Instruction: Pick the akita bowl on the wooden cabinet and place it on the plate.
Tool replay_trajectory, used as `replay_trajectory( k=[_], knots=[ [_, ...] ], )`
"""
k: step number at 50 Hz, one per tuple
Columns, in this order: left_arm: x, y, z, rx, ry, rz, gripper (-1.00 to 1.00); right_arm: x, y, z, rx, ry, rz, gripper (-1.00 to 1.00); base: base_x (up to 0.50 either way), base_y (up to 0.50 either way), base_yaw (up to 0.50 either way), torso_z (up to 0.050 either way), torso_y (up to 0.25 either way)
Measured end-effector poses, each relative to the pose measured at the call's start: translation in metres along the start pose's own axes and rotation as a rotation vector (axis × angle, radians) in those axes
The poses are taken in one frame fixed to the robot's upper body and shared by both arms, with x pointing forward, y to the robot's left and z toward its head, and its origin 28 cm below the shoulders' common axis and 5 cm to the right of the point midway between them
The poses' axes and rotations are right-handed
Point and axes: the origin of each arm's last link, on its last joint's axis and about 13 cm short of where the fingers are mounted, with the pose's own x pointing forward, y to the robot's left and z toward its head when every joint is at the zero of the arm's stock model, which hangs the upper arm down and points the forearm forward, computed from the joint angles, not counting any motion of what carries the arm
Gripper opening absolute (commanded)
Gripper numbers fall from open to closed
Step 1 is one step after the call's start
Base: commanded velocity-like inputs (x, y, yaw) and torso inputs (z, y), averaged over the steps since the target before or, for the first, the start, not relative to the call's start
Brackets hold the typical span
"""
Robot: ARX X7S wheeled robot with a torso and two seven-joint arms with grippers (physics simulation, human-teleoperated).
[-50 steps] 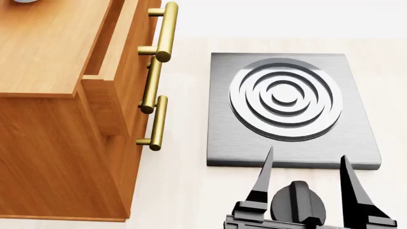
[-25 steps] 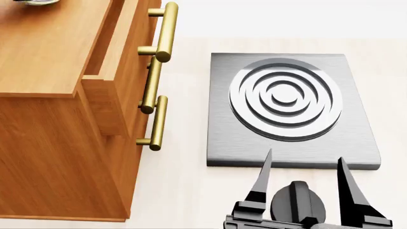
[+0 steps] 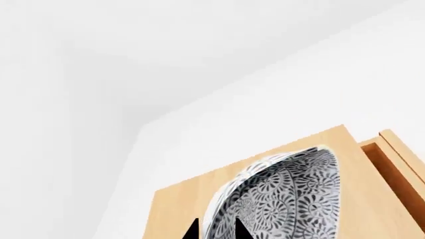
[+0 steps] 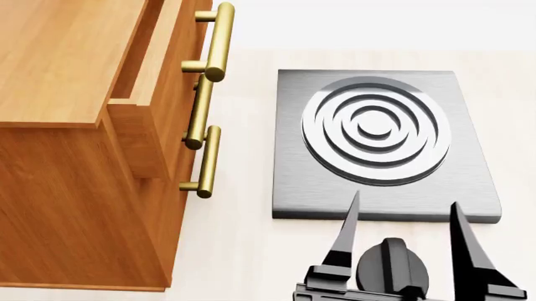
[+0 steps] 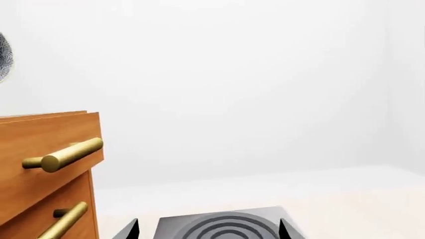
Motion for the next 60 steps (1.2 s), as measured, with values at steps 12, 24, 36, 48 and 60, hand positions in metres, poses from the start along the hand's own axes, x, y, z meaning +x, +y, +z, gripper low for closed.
replay_trajectory(
  k=[12, 24, 36, 48, 60],
  knots=[
    [-0.003, 0.001, 0.02, 0.121, -0.154, -0.003, -1.0, -0.002, 0.002, 0.01, 0.003, -0.029, 0.006, 1.0, 0.0, 0.0, 0.0, 0.0, 0.0],
    [-0.02, 0.008, 0.051, 0.17, -0.278, -0.035, -1.0, -0.005, 0.003, 0.021, 0.005, -0.063, 0.011, 1.0, 0.0, 0.0, 0.0, 0.0, 0.0],
    [-0.044, 0.007, 0.075, 0.208, -0.371, -0.07, -1.0, -0.008, 0.003, 0.032, 0.008, -0.098, 0.013, 1.0, 0.0, 0.0, 0.0, 0.0, 0.0],
    [-0.069, -0.008, 0.082, 0.234, -0.442, -0.142, -1.0, -0.011, 0.004, 0.045, 0.012, -0.136, 0.015, 1.0, 0.0, 0.0, 0.0, 0.0, 0.0],
    [-0.094, -0.024, 0.079, 0.281, -0.519, -0.212, -1.0, -0.016, 0.007, 0.056, 0.013, -0.168, 0.024, 1.0, 0.0, 0.0, 0.0, 0.0, 0.0]
  ],
)
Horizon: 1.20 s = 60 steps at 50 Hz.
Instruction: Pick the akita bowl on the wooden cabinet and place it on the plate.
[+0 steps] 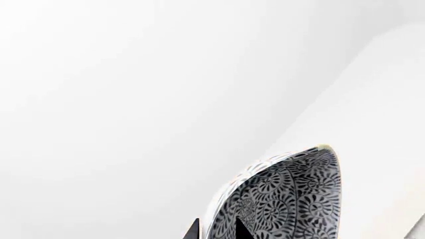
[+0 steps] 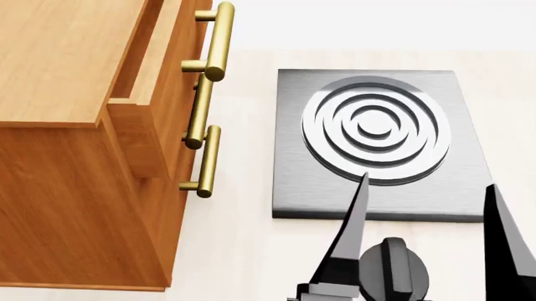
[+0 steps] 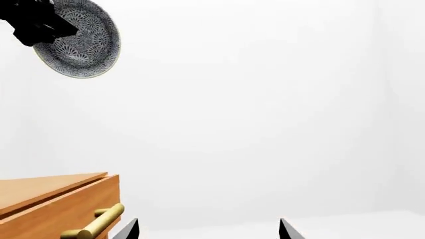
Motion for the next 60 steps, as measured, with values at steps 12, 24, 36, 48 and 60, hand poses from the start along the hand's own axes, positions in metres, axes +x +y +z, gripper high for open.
replay_trajectory(
  k=[12, 24, 36, 48, 60],
  knots=[
    [-0.015, -0.015, 0.005, 0.025, -0.057, -0.05, -1.0, -0.002, 0.002, 0.007, -0.006, -0.02, 0.011, 1.0, 0.0, 0.0, 0.0, 0.0, 0.0],
    [-0.024, -0.03, 0.005, 0.045, -0.099, -0.099, -1.0, -0.004, 0.003, 0.011, -0.009, -0.033, 0.018, 1.0, 0.0, 0.0, 0.0, 0.0, 0.0],
    [-0.027, -0.038, 0.003, 0.048, -0.122, -0.127, -1.0, -0.004, 0.004, 0.013, -0.011, -0.04, 0.023, 1.0, 0.0, 0.0, 0.0, 0.0, 0.0],
    [-0.032, -0.043, 0.001, 0.052, -0.137, -0.159, -1.0, -0.005, 0.004, 0.014, -0.012, -0.042, 0.029, 1.0, 0.0, 0.0, 0.0, 0.0, 0.002],
    [-0.034, -0.047, -0.001, 0.034, -0.155, -0.196, -1.0, -0.004, 0.005, 0.014, -0.014, -0.039, 0.033, 1.0, 0.0, 0.0, 0.0, 0.0, 0.0]
  ],
)
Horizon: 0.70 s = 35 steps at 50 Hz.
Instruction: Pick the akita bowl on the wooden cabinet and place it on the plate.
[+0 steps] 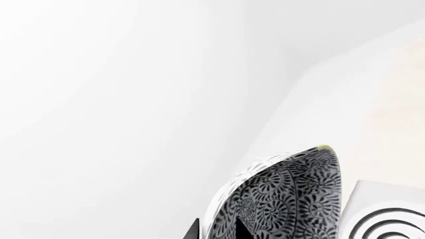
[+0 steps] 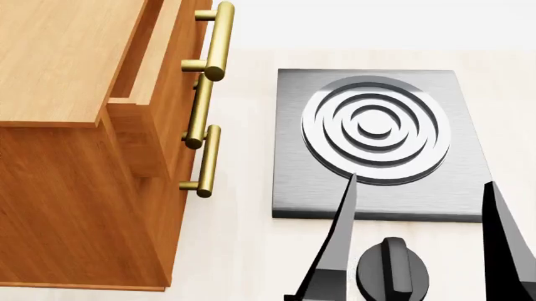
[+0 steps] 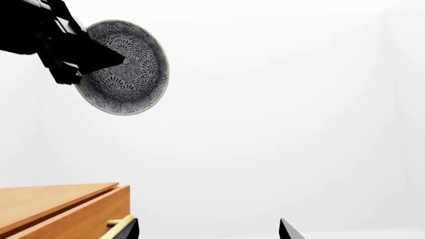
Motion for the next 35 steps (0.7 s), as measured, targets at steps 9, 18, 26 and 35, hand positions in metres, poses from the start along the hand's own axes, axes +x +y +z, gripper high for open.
replay_trajectory(
  k=[9, 18, 26, 35],
  knots=[
    [-0.001, -0.005, -0.002, -0.006, -0.019, -0.031, -1.0, 0.0, 0.0, 0.0, -0.003, 0.0, 0.002, 1.0, 0.0, 0.0, 0.0, 0.0, 0.0],
    [-0.001, -0.013, -0.006, -0.012, -0.032, -0.058, -1.0, -0.001, 0.0, 0.0, -0.004, 0.002, 0.005, 1.0, 0.0, 0.0, 0.0, 0.0, 0.0],
    [0.001, -0.022, -0.01, -0.018, -0.045, -0.092, -1.0, 0.0, 0.0, 0.0, -0.006, 0.002, 0.005, 1.0, 0.0, 0.0, 0.0, 0.0, 0.001],
    [0.004, -0.031, -0.016, -0.028, -0.051, -0.123, -1.0, 0.0, 0.0, 0.0, -0.007, 0.0, 0.005, 1.0, 0.0, 0.0, 0.0, 0.0, 0.0]
  ],
)
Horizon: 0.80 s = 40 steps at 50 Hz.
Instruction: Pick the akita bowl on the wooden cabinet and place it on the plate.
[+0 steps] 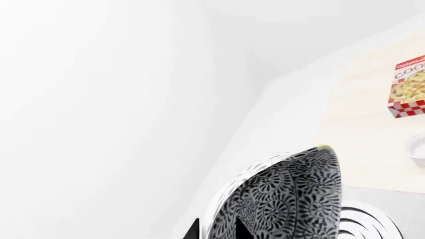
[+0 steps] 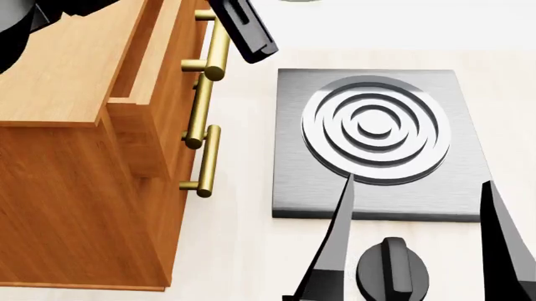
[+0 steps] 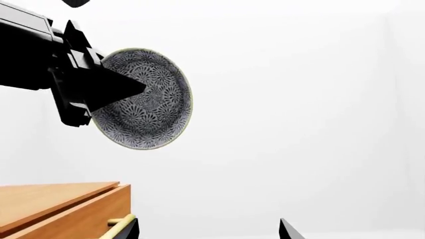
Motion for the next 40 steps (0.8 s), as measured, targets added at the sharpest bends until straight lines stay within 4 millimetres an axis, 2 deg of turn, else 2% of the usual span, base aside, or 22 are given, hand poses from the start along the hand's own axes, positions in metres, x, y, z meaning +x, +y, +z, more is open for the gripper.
replay_trajectory(
  k=[40],
  knots=[
    [0.007, -0.019, -0.017, -0.017, -0.01, -0.071, -1.0, 0.0, -0.001, 0.0, 0.0, -0.001, 0.005, 1.0, 0.0, 0.0, 0.0, 0.0, 0.001]
  ],
)
